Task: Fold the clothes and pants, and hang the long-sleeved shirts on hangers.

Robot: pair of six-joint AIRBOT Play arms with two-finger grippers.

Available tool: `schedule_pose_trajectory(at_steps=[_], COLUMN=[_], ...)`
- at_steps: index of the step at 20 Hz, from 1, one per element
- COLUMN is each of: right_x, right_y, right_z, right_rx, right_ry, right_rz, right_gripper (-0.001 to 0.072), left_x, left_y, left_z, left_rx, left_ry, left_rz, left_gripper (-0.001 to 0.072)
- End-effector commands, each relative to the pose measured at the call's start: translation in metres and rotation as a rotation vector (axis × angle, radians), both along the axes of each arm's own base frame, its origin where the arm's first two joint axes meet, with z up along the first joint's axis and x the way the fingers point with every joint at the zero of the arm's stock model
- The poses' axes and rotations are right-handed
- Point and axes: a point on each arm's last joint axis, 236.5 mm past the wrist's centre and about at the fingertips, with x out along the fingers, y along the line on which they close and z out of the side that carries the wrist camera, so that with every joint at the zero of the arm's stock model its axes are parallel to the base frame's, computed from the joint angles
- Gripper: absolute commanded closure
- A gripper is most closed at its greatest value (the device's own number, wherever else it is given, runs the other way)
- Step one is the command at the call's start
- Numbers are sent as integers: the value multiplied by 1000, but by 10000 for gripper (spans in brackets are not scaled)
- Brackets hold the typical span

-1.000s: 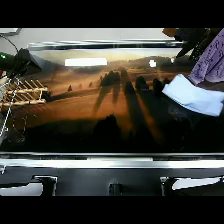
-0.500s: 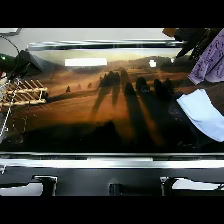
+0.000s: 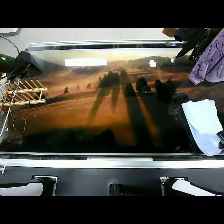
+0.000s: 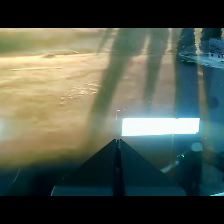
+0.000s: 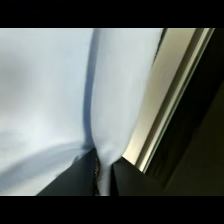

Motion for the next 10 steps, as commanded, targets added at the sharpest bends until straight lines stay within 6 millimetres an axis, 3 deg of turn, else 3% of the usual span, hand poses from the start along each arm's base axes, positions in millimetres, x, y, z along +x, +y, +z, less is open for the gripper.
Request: schedule_pose_trajectory(at_steps=[1, 9, 10], right_x=[-23, -47, -50], right_y=[7, 7, 9], right_z=[-8, -5, -7], right_rx=[-5, -14, -10], right_ry=[63, 164, 174], right_rz=[-9, 2, 4], right_gripper=[684, 682, 650], left_x=[0, 0, 0], left_y=[0, 0, 0], left_z=[0, 0, 0], left_rx=[0, 0, 0], left_ry=[2, 2, 2], left_rz=[0, 0, 0], left_gripper=[689, 689, 689])
